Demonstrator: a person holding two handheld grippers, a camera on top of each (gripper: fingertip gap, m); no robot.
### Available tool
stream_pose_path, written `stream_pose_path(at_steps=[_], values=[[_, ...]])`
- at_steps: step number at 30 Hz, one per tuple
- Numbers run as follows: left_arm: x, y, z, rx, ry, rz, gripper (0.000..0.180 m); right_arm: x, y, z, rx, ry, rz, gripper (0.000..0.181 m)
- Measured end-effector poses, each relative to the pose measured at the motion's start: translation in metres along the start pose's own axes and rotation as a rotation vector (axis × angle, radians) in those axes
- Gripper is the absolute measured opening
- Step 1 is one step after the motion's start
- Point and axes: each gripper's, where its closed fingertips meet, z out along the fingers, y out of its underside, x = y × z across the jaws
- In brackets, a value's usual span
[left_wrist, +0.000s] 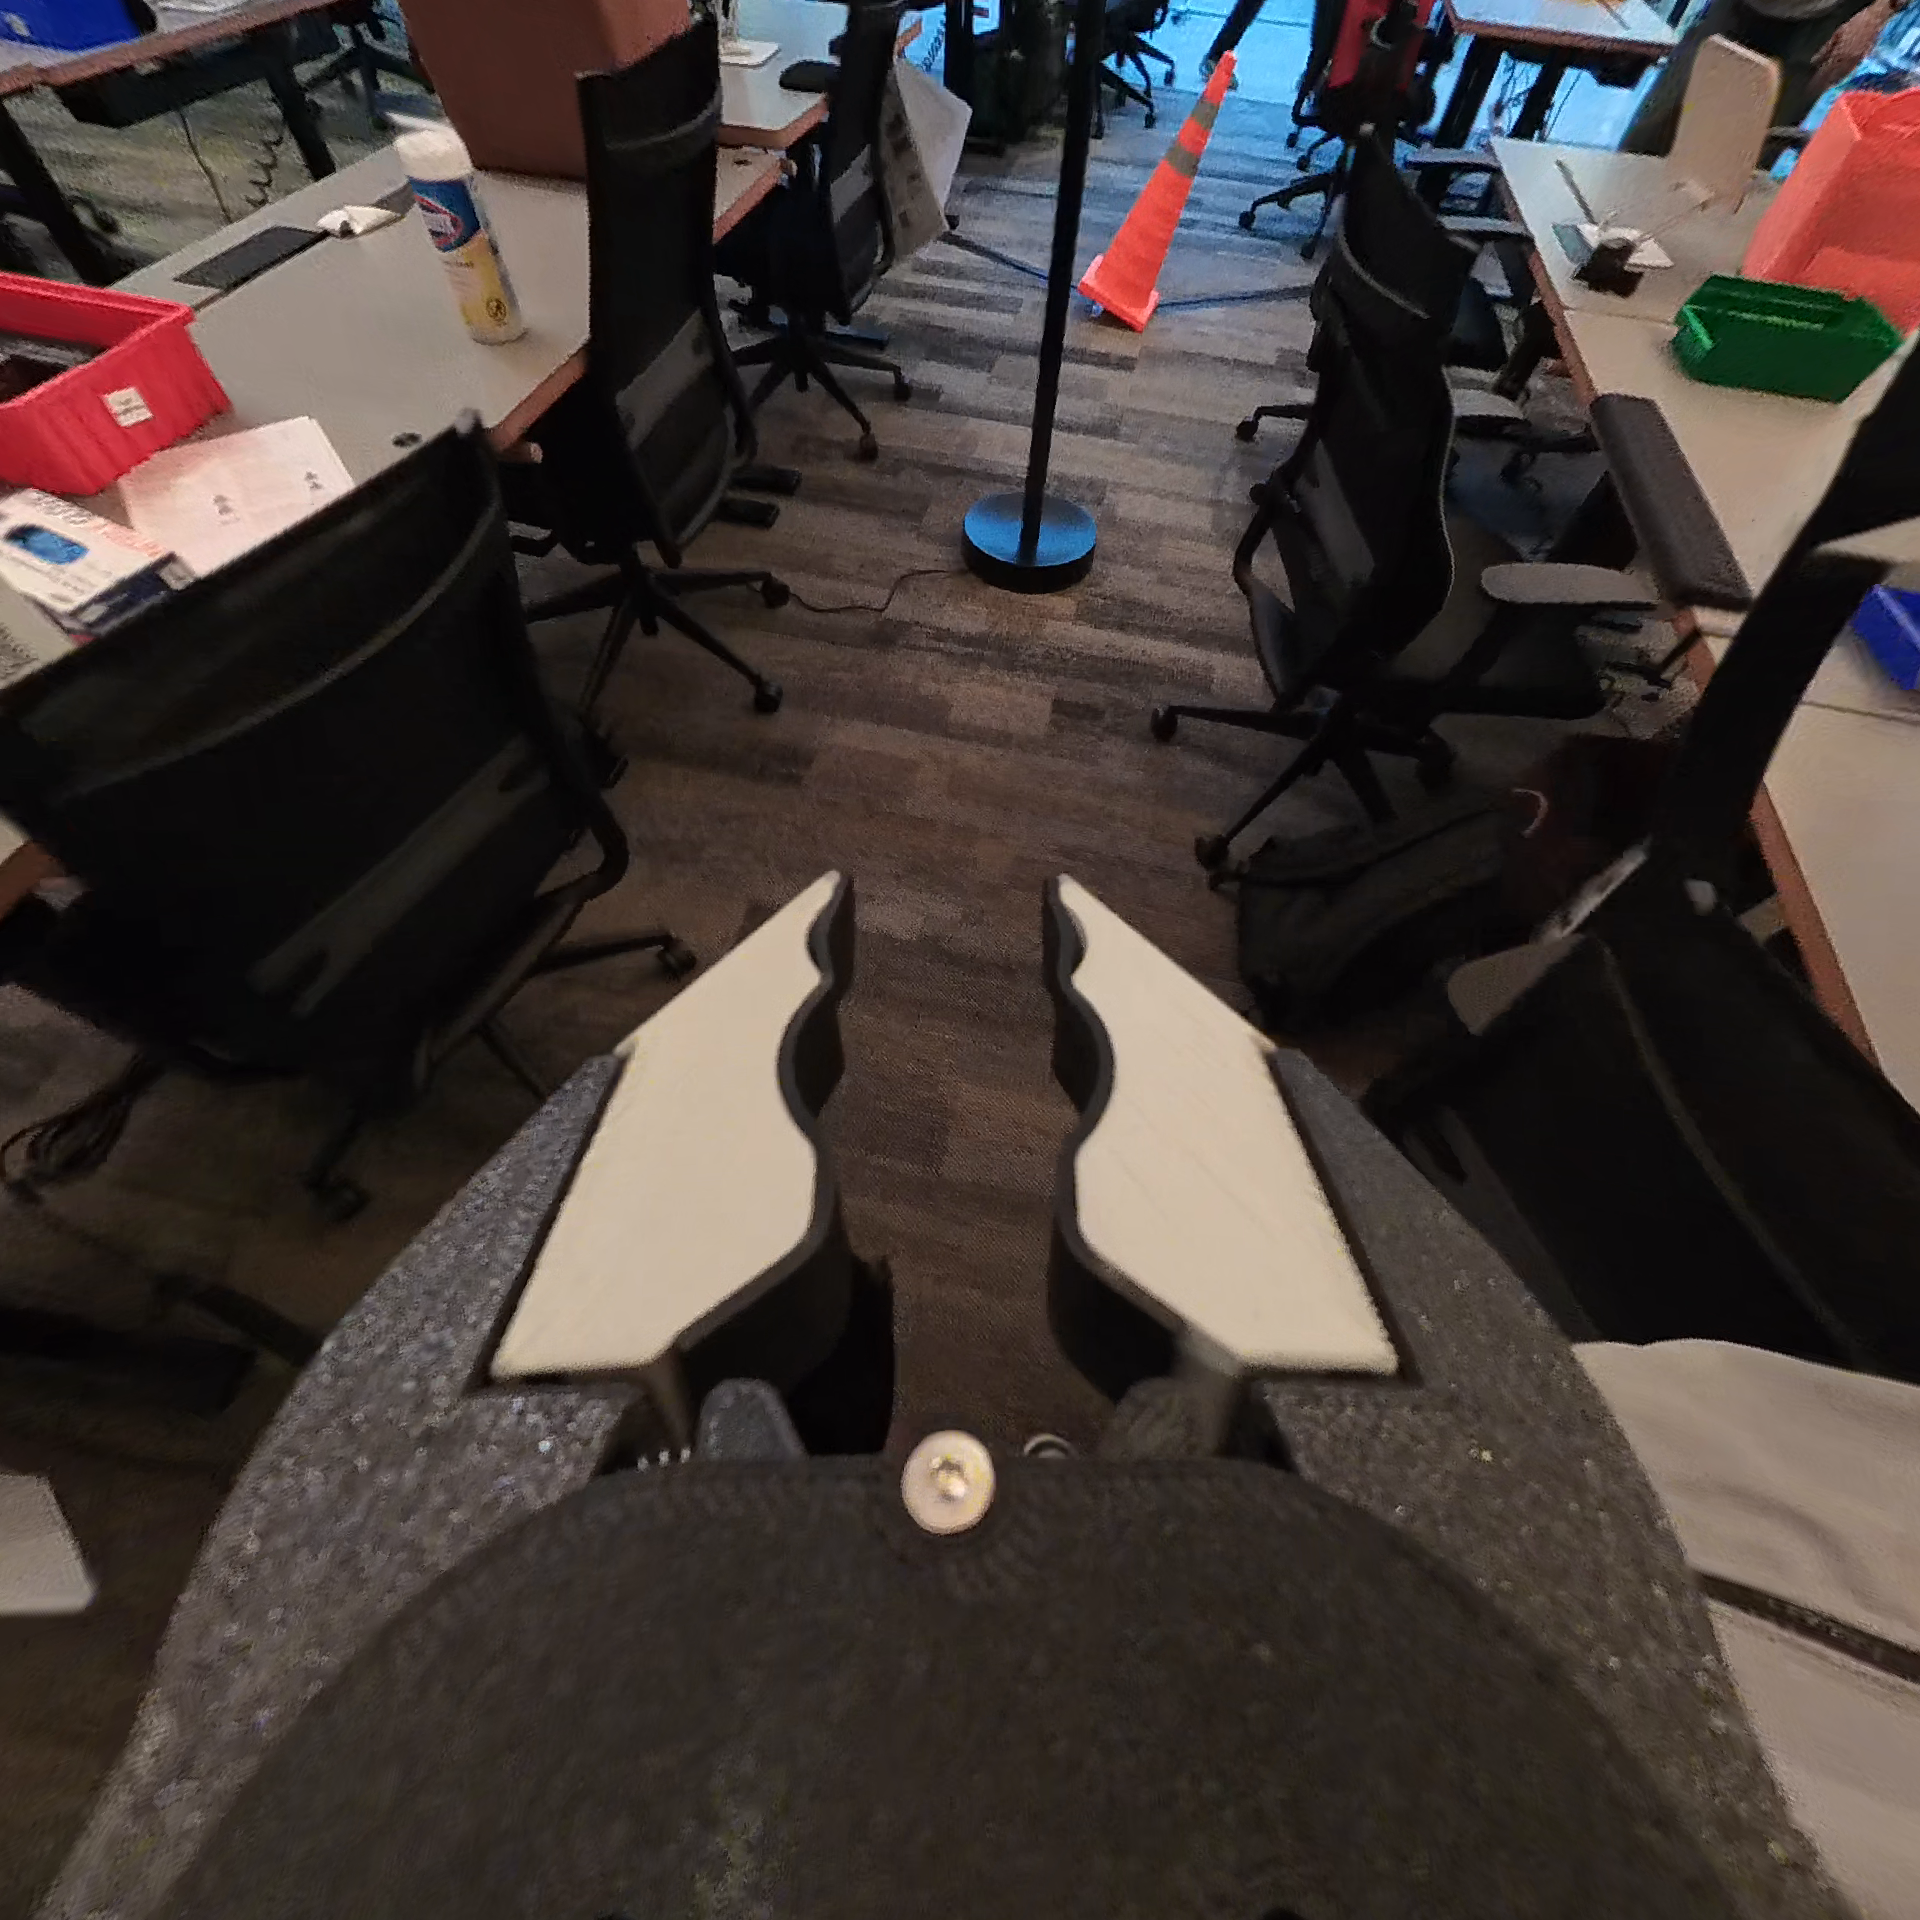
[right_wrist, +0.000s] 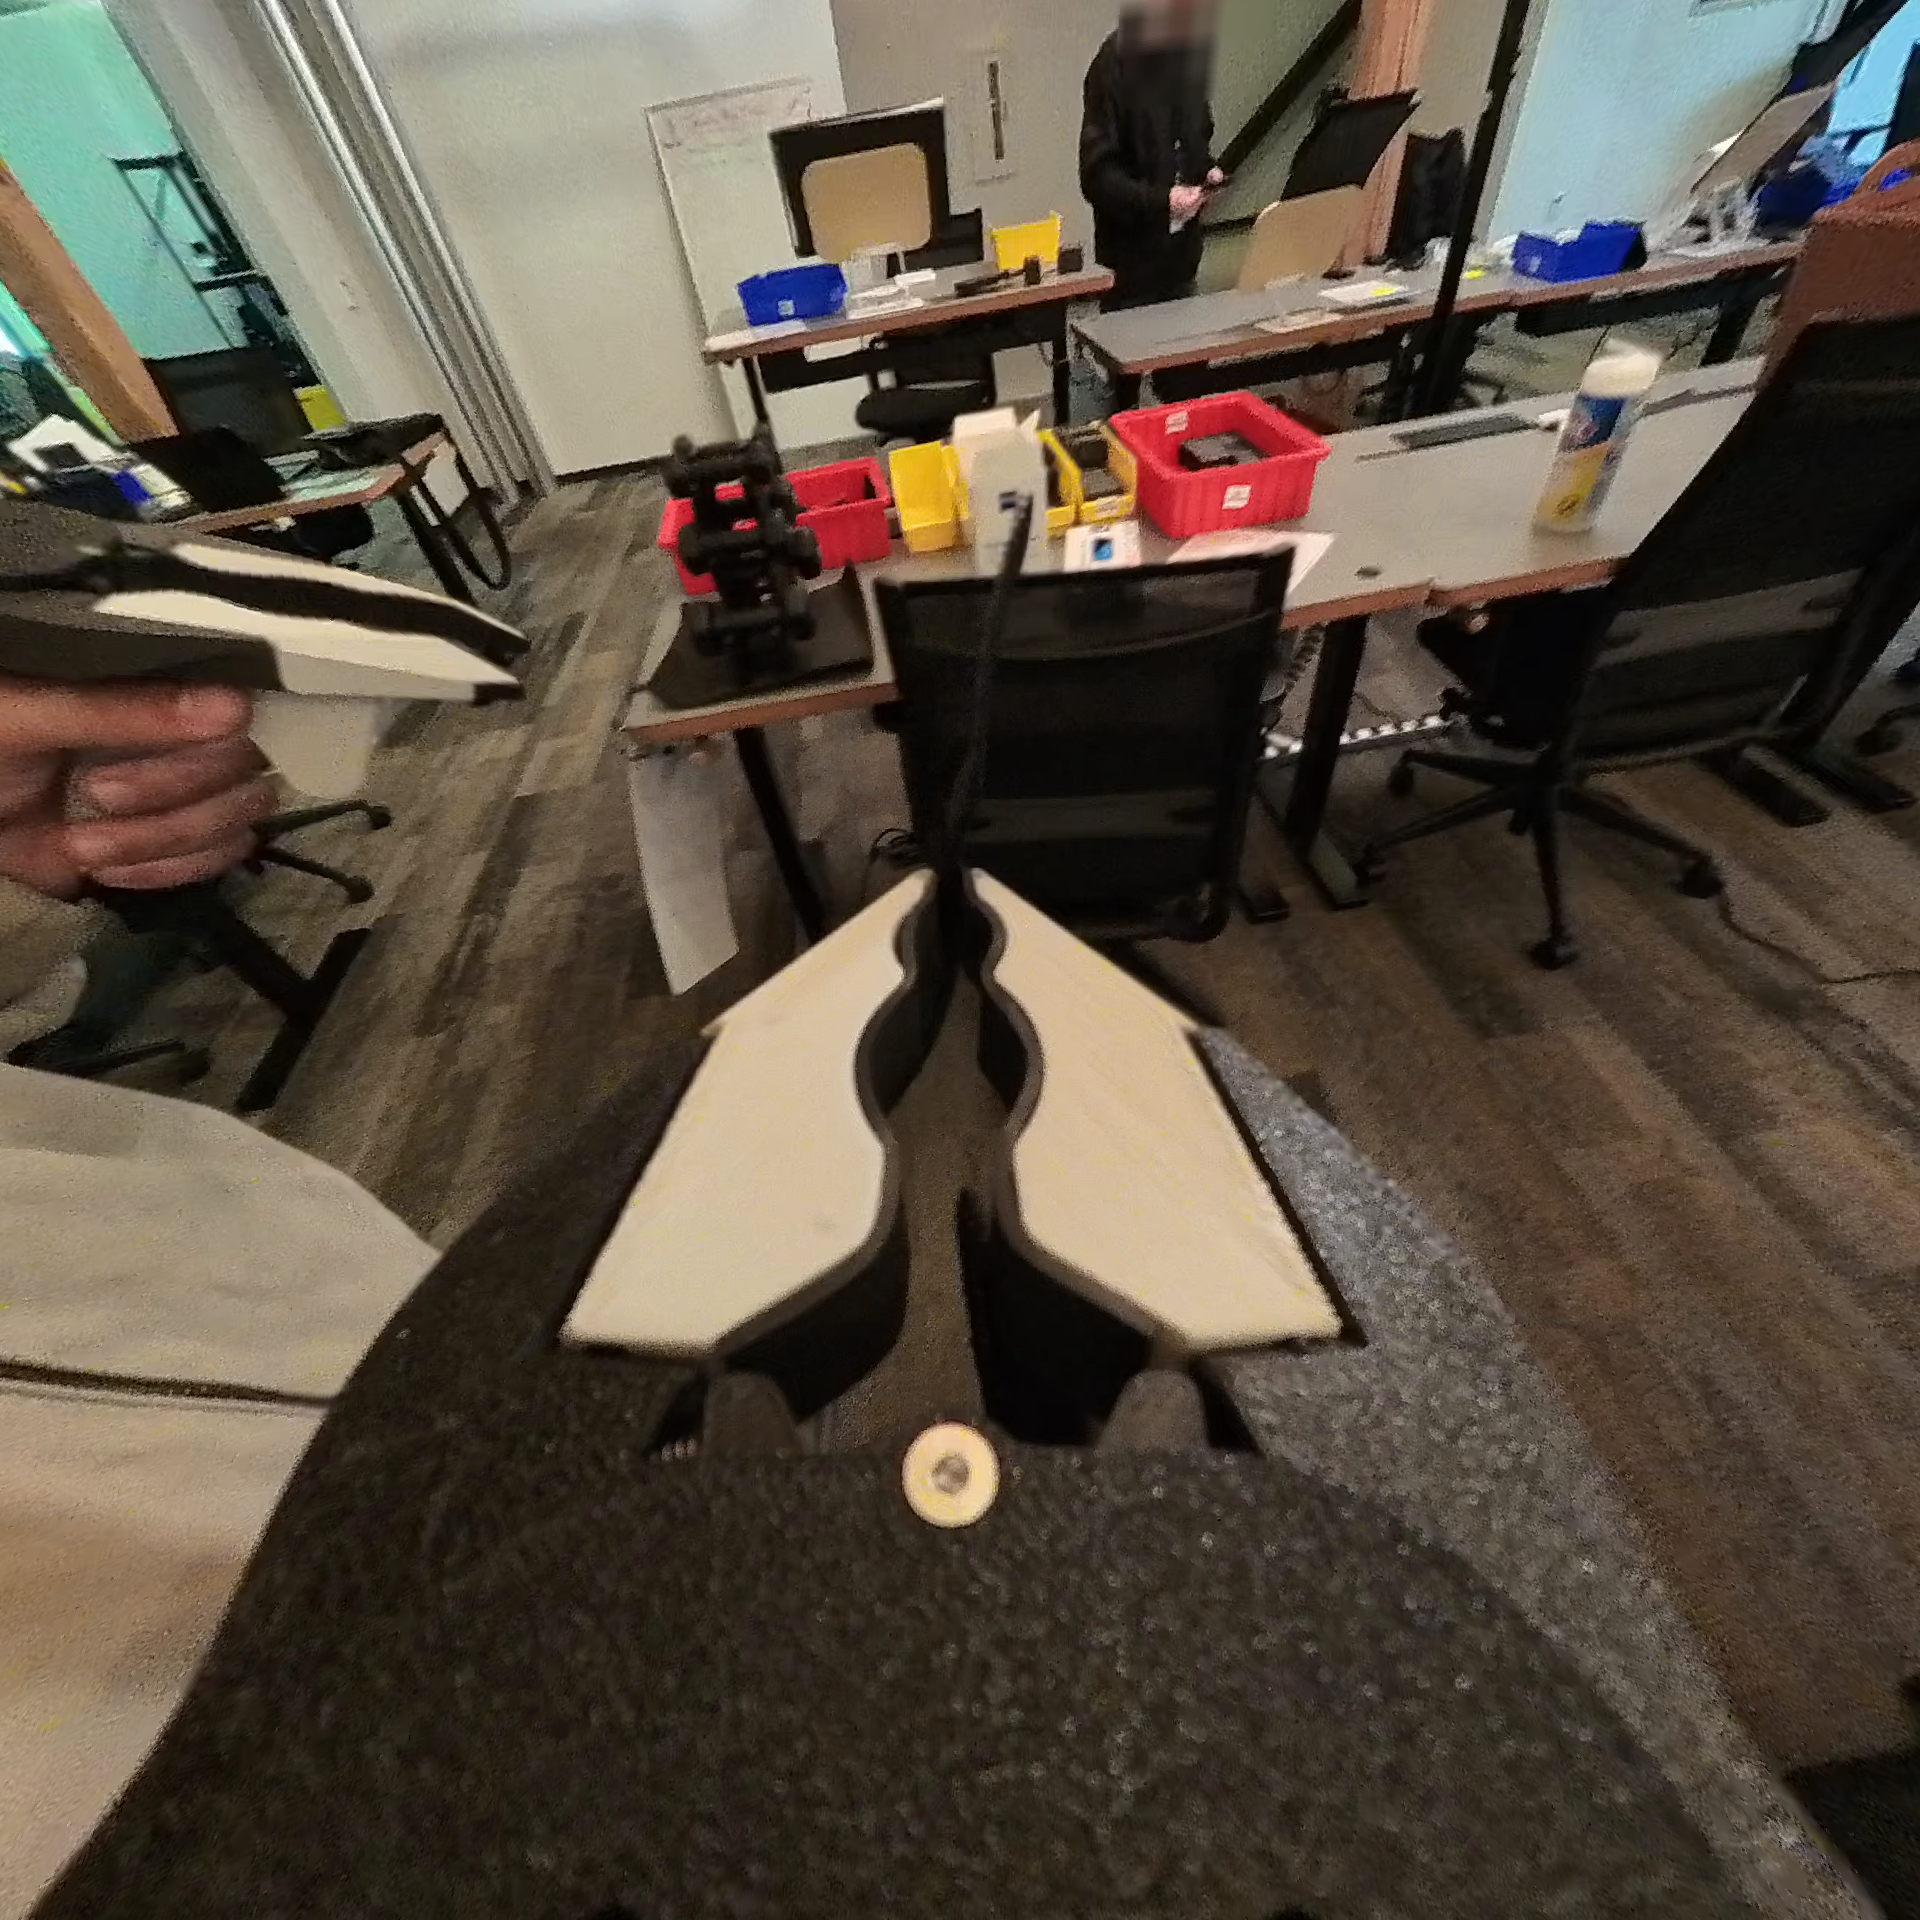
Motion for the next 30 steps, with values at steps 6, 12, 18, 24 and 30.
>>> stream_pose_path(at_steps=[6, 12, 18, 24, 30], values=[[-0.038, -0.056, 0.177, -0.030, 0.101, -0.050, 0.034, 0.129, -0.028, 0.085, -0.004, 0.067, 0.004, 0.002], [-0.083, -0.130, 0.363, 0.009, 0.176, 0.042, 0.032, 0.288, -0.041, 0.172, -0.014, 0.188, 0.082, 0.002], [-0.107, -0.234, 0.527, -0.012, 0.317, 0.069, 0.032, 0.433, -0.109, 0.211, -0.033, 0.354, 0.060, 0.003], [-0.096, -0.297, 0.663, -0.038, 0.418, 0.221, 0.031, 0.566, -0.124, 0.229, 0.020, 0.495, 0.162, 0.003], [-0.043, -0.338, 0.812, -0.062, 0.551, 0.216, 0.032, 0.721, -0.123, 0.251, 0.065, 0.572, 0.213, 0.002]])
